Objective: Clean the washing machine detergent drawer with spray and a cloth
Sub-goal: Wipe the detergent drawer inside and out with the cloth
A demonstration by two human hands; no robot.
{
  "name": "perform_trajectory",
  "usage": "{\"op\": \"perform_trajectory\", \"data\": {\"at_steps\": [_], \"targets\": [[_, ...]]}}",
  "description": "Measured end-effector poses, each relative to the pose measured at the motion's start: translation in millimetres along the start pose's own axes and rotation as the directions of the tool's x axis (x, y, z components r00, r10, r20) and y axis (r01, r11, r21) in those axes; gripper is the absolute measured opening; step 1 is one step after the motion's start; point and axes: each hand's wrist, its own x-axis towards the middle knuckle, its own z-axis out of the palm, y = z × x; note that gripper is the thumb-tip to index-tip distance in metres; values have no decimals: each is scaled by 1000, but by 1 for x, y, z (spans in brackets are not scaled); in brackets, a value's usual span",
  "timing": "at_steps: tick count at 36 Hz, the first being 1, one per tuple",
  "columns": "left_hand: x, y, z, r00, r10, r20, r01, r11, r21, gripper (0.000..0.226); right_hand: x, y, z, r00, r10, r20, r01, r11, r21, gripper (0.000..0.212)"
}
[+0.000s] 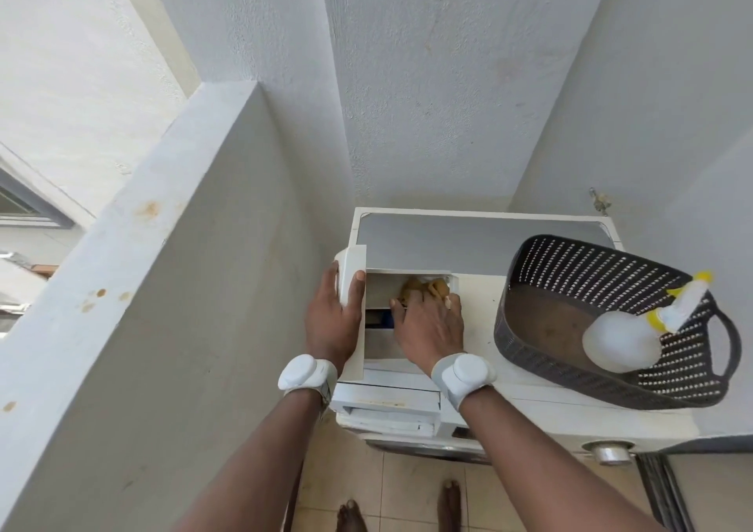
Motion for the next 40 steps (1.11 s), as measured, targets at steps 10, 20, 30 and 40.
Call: {"op": "perform_trajectory", "data": {"at_steps": [10,20,30,40], "targets": [[-1,3,0,1000,-1,1,1,1000,14,61,16,-36,-26,974,-43,221,-12,970,242,10],[4,-1,-2,999,-38,-13,38,999,2,69,9,-17,-8,944,-315,97,290,934,210,27],[4,5,-3,1000,-18,14,19,999,-41,56,9,10,-6,996,-82,39,78,991,106,44],[-1,5,-3,1000,14,-2,-14,1000,-9,56,6,-47,-19,970,-125,208,21,897,441,23]]}}
